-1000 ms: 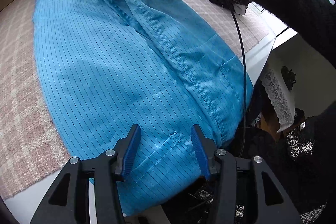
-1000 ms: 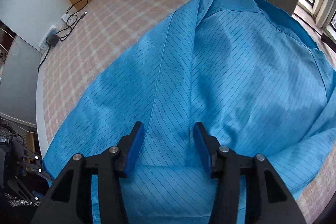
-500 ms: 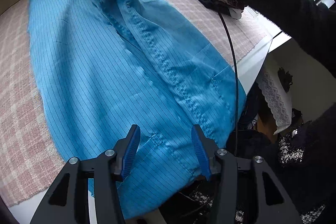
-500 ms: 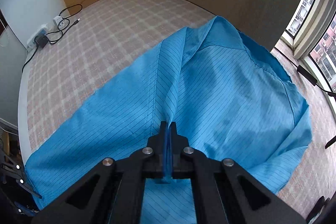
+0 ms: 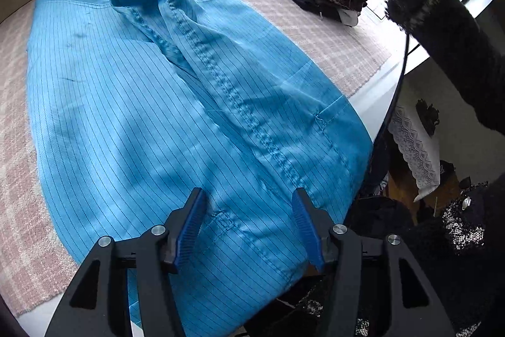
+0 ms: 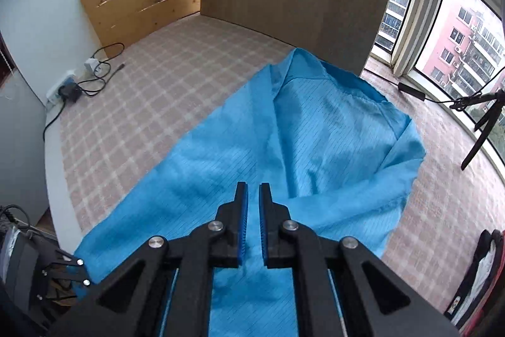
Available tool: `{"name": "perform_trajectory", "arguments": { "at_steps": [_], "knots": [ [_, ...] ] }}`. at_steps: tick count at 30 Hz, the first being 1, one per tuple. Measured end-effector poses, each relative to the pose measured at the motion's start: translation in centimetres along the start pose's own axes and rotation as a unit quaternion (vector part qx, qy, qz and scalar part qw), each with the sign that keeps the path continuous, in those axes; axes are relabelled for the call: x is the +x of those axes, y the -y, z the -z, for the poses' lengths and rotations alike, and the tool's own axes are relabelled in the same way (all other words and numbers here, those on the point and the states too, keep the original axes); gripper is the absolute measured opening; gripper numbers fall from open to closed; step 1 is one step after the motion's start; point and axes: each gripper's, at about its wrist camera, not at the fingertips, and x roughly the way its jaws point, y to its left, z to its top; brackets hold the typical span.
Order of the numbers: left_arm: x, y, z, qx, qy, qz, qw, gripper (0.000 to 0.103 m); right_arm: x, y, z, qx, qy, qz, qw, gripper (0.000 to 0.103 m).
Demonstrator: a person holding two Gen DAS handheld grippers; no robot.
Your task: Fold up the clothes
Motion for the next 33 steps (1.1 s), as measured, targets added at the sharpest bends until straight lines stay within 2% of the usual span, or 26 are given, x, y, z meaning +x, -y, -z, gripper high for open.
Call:
{"name": "perform_trajectory", "arguments": {
  "at_steps": [1, 3, 5, 7, 8, 10, 12, 14, 16, 17, 18, 20, 22, 25, 30, 33],
  "knots": [
    [0.0, 0.0, 0.0, -0.003, 0.003, -0.001, 1.0, 0.054, 0.0, -2.0, 1.2, 0.008, -0.007, -0.029, 1.0, 0.007],
    [0.0, -0.1, 0.0, -0.012, 0.006, 0.002, 0.9999, 0.054, 2.0, -5.3, 4.4, 0.016, -0.059, -0.085, 0.995, 0.007],
    [-0.7, -0.5, 0.3, -0.03, 0.005, 0.0, 0.9995, 0.052, 4.5, -7.8, 6.6, -0.012, -0.103, -0.071, 0.992, 0.007],
    [-3.0, -0.7, 1.5, -0.043, 0.023, -0.019, 0.9986, 0.052, 6.6, -8.5, 7.9, -0.025, -0.128, -0.029, 0.991, 0.007],
    [-4.2, -0.8, 2.2, -0.05, 0.032, -0.029, 0.9978, 0.052, 6.7, -8.3, 8.2, -0.017, -0.119, -0.017, 0.993, 0.001],
    [-6.7, -0.9, 4.7, -0.065, 0.045, -0.054, 0.9955, 0.054, 6.4, -7.5, 8.1, 0.004, -0.107, 0.015, 0.994, 0.001],
    [-8.4, -1.2, 7.7, -0.086, 0.046, -0.076, 0.9923, 0.054, 4.9, -7.1, 8.6, 0.034, -0.083, 0.004, 0.996, 0.003],
    [-8.9, -2.1, 10.9, -0.118, 0.044, -0.074, 0.9892, 0.055, 1.5, -6.8, 10.0, 0.071, -0.041, -0.024, 0.996, 0.006],
    [-8.2, -3.3, 13.9, -0.156, 0.036, -0.065, 0.985, 0.055, -2.6, -6.7, 12.9, 0.1, 0.001, -0.037, 0.994, 0.019],
    [-7.4, -3.7, 15.1, -0.168, 0.03, -0.061, 0.9834, 0.055, -4.5, -6.5, 15.0, 0.117, 0.017, -0.046, 0.992, 0.04],
    [-6.3, -4.0, 15.9, -0.174, 0.024, -0.058, 0.9827, 0.055, -6.2, -6.5, 17.3, 0.135, 0.028, -0.063, 0.988, 0.056],
    [-4.0, -4.6, 16.9, -0.181, 0.012, -0.051, 0.9821, 0.055, -8.9, -6.9, 21.9, 0.174, 0.041, -0.09, 0.98, 0.057],
    [-2.1, -5.1, 16.9, -0.178, 0.008, -0.037, 0.9833, 0.055, -10.3, -7.9, 26.5, 0.216, 0.028, -0.097, 0.971, 0.057],
    [-0.3, -5.4, 16.3, -0.16, 0.009, -0.032, 0.9866, 0.055, -10.3, -8.9, 31.5, 0.248, -0.008, -0.079, 0.966, 0.057],
    [0.9, -5.0, 14.5, -0.127, 0.008, -0.032, 0.9914, 0.055, -5.9, -8.4, 34.8, 0.234, -0.07, -0.044, 0.969, 0.057],
    [1.5, -4.8, 13.6, -0.118, 0.003, -0.03, 0.9925, 0.055, -3.6, -7.5, 35.0, 0.229, -0.076, -0.05, 0.969, 0.057]
  ]
}}
